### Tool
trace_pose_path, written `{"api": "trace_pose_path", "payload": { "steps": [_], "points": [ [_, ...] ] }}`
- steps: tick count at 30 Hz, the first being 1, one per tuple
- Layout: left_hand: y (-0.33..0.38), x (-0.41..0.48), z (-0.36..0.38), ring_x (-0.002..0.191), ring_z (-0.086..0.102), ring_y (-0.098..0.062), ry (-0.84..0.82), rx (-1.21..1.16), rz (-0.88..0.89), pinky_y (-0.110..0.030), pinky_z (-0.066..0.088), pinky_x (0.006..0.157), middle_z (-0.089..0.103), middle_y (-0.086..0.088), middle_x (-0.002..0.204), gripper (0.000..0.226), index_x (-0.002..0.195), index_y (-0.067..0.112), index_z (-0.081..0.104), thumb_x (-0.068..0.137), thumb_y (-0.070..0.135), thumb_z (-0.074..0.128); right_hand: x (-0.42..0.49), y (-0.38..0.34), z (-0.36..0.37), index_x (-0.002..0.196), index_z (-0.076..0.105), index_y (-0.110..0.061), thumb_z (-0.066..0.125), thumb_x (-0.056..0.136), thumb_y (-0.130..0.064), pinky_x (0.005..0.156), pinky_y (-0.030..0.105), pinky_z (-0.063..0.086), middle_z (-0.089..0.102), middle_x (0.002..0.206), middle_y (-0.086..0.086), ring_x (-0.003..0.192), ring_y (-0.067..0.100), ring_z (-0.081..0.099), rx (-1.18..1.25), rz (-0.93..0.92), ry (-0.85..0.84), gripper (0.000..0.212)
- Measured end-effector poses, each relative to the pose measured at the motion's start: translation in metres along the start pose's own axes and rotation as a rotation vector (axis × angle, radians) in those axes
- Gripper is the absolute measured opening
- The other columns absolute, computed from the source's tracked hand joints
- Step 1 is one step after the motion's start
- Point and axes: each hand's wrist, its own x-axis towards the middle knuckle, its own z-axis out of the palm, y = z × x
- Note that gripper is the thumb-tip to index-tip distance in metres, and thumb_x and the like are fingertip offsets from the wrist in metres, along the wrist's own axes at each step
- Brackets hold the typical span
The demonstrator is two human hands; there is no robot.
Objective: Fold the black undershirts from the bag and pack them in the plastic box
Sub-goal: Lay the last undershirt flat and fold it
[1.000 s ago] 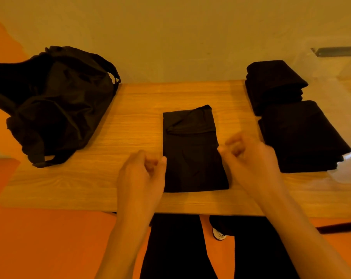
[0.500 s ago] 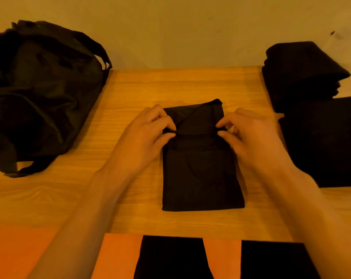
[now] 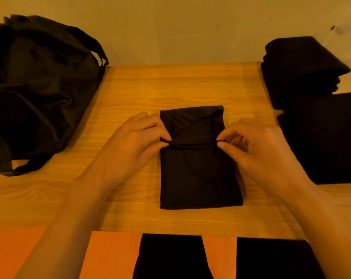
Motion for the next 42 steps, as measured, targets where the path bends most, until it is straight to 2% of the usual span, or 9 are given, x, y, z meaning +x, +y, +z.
{"api": "trace_pose_path", "payload": {
  "steps": [5, 9, 12, 16, 25, 33, 36, 38, 42],
  "points": [
    [-0.001, -0.002, -0.004, 0.093, 0.058, -0.017, -0.082, -0.056, -0.055, -0.041, 0.05, 0.079, 0.063, 0.007, 0.103, 0.017, 0.102, 0.02, 0.072, 0.091, 0.027, 0.061, 0.002, -0.004, -0.01, 0.099, 0.068, -0.037, 0.066, 0.087, -0.037, 0.075, 0.008, 0.047, 0.06, 0.088, -0.019, 0.087, -0.004, 0.058, -0.012, 0.004, -0.127, 0.012],
    [0.007, 0.02, -0.008, 0.092, 0.056, -0.008, 0.039, -0.164, -0.166, -0.023, 0.042, 0.084, 0.061, 0.008, 0.094, 0.022, 0.093, 0.019, 0.069, 0.084, 0.031, 0.052, 0.019, -0.002, -0.017, 0.098, 0.064, -0.033, 0.062, 0.092, -0.037, 0.06, 0.004, 0.043, 0.062, 0.088, -0.016, 0.078, -0.007, 0.058, 0.078, 0.15, 0.083, 0.008],
    [0.013, 0.059, 0.006, 0.109, 0.054, -0.012, 0.084, -0.055, -0.216, -0.025, 0.042, 0.092, 0.06, 0.005, 0.117, 0.035, 0.115, 0.019, 0.066, 0.095, 0.045, 0.052, 0.045, 0.001, -0.007, 0.095, 0.065, -0.023, 0.054, 0.099, -0.048, 0.044, 0.013, 0.041, 0.07, 0.082, 0.003, 0.052, 0.001, 0.057, 0.129, 0.402, 0.136, 0.029],
    [0.009, 0.078, 0.032, 0.156, 0.01, -0.017, -0.294, 0.168, -0.12, -0.037, 0.013, 0.124, 0.015, 0.0, 0.169, 0.07, 0.161, 0.021, 0.024, 0.103, 0.059, 0.035, 0.075, -0.003, 0.005, 0.077, 0.07, -0.004, 0.058, 0.096, -0.053, 0.052, 0.03, 0.038, 0.062, 0.065, 0.007, 0.056, 0.015, 0.056, 0.1, 0.535, 0.068, 0.054],
    [-0.007, 0.059, 0.037, 0.15, -0.023, 0.0, -0.414, 0.042, -0.069, -0.027, -0.017, 0.122, -0.008, 0.016, 0.168, 0.066, 0.158, 0.04, 0.012, 0.097, 0.063, 0.003, 0.067, 0.007, 0.007, 0.075, 0.068, -0.02, 0.074, 0.088, -0.042, 0.053, 0.017, 0.035, 0.064, 0.071, -0.009, 0.068, 0.0, 0.057, 0.059, 0.456, 0.061, 0.026],
    [0.013, 0.061, 0.014, 0.15, 0.015, 0.004, 0.048, -0.412, -0.431, -0.021, 0.011, 0.122, 0.026, 0.016, 0.165, 0.047, 0.154, 0.035, 0.037, 0.109, 0.044, 0.027, 0.084, -0.008, -0.009, 0.114, 0.062, -0.029, 0.062, 0.098, -0.024, 0.069, 0.012, 0.041, 0.064, 0.111, -0.011, 0.099, 0.002, 0.06, -0.015, 0.264, 0.185, 0.016],
    [0.014, 0.068, 0.021, 0.154, 0.0, -0.002, -0.076, -0.213, -0.458, -0.028, 0.001, 0.126, 0.008, 0.01, 0.169, 0.054, 0.161, 0.029, 0.018, 0.11, 0.045, 0.023, 0.094, -0.017, 0.005, 0.142, 0.052, -0.017, 0.044, 0.107, -0.027, 0.101, 0.027, 0.041, 0.051, 0.147, 0.005, 0.135, 0.02, 0.047, -0.169, 0.117, -0.031, 0.037],
    [0.009, 0.065, 0.03, 0.154, -0.01, -0.005, -0.22, -0.061, -0.364, -0.029, -0.008, 0.125, -0.002, 0.007, 0.17, 0.059, 0.162, 0.024, 0.008, 0.109, 0.048, 0.017, 0.088, -0.017, 0.02, 0.156, 0.031, -0.01, 0.032, 0.109, -0.035, 0.122, 0.036, 0.016, 0.026, 0.164, 0.011, 0.154, 0.025, 0.017, -0.289, 0.027, -0.248, 0.053],
    [-0.004, 0.049, 0.039, 0.15, -0.023, -0.001, -0.333, 0.106, -0.28, -0.023, -0.019, 0.12, -0.013, 0.011, 0.168, 0.072, 0.16, 0.029, -0.005, 0.099, 0.066, -0.001, 0.063, -0.004, 0.03, 0.16, -0.006, -0.02, 0.009, 0.104, -0.052, 0.124, 0.033, -0.012, -0.011, 0.168, -0.001, 0.152, 0.01, -0.018, -0.403, 0.038, -0.39, 0.066]
  ]
}}
